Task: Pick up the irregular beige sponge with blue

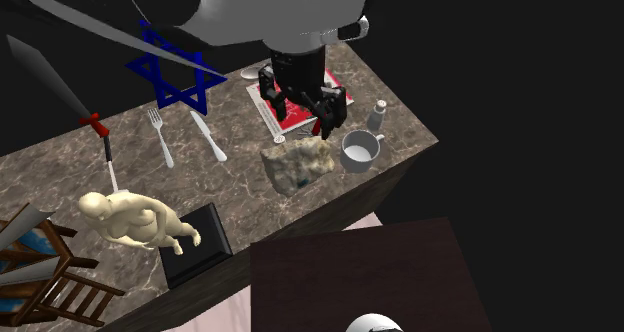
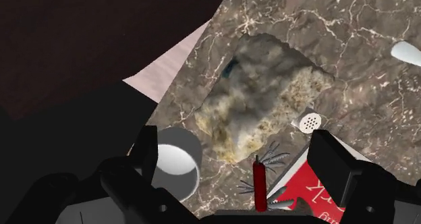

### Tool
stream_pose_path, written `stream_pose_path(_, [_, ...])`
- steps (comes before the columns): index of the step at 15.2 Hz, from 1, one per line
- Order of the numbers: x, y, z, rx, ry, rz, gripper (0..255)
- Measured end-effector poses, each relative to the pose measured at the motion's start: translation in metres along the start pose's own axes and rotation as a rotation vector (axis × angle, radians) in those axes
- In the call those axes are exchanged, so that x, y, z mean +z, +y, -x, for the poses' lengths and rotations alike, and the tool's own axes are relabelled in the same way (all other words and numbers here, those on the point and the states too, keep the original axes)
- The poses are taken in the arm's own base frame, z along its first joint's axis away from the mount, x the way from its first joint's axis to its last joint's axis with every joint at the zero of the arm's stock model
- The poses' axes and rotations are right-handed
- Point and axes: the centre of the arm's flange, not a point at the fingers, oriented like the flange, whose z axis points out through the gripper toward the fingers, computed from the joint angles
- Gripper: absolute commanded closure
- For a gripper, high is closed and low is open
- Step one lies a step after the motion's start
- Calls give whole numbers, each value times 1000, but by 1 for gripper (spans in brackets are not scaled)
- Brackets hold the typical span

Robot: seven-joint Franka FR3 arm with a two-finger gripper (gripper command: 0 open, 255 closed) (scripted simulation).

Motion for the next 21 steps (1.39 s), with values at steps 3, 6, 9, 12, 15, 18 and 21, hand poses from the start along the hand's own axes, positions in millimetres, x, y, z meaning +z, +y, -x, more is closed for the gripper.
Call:
stream_pose_path(3, [31,-17,-22,124,-33,12,0])
stream_pose_path(6, [70,-36,-43,246,-67,24,0])
stream_pose_path(9, [101,-48,-63,369,-99,36,0])
stream_pose_path(12, [132,-55,-79,467,-126,46,0])
stream_pose_path(15, [150,-60,-81,484,-130,48,0])
stream_pose_path(18, [166,-61,-85,486,-130,48,0])
stream_pose_path(21, [173,-62,-86,487,-130,47,255])
